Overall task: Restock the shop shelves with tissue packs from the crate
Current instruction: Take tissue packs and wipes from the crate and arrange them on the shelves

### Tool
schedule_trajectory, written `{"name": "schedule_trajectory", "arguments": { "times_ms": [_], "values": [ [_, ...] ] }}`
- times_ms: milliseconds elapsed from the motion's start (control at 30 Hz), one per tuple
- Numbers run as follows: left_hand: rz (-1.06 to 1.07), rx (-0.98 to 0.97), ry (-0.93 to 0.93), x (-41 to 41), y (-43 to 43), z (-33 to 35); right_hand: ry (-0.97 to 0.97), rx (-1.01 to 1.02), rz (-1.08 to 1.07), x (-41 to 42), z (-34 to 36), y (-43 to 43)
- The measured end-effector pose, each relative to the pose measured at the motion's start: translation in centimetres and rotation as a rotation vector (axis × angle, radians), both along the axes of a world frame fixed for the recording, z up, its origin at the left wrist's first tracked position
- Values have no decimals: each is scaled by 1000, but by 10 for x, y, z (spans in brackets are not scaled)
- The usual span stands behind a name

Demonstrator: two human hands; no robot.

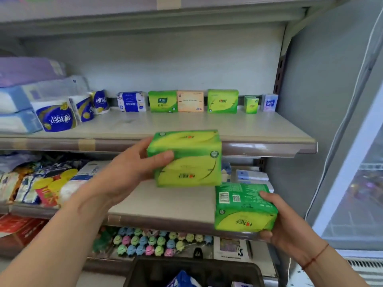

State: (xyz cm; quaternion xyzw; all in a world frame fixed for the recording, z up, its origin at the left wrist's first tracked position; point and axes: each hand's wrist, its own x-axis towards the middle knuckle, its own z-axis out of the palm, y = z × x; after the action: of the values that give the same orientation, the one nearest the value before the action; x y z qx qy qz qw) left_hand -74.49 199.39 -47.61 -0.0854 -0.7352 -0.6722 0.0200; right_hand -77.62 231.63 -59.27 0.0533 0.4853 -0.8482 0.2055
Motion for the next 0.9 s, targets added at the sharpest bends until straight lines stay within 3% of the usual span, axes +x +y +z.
{"name": "schedule_trajectory", "arguments": {
  "times_ms": [133, 333, 467, 600, 700, 800, 900],
  "values": [
    [18, -93, 106, -55, 11, 54, -31, -16, 30, -1, 4, -14],
    [-16, -80, 81, -140, 34, 84, -27, -23, 98, -11, 21, -16],
    [-7, -98, 3, -200, 45, 90, -21, -101, 91, -27, 35, -18],
    [27, -162, -75, -257, 61, 82, 99, 83, 13, -50, 23, -15],
    [39, -248, -123, -290, 68, 71, 66, 31, 17, -64, 13, -15],
    [52, -274, -126, -316, 72, 70, 142, 152, 90, -78, 4, -7],
    [85, -280, -135, -338, 71, 62, 147, 110, 146, -86, 5, -4]
  ]
}}
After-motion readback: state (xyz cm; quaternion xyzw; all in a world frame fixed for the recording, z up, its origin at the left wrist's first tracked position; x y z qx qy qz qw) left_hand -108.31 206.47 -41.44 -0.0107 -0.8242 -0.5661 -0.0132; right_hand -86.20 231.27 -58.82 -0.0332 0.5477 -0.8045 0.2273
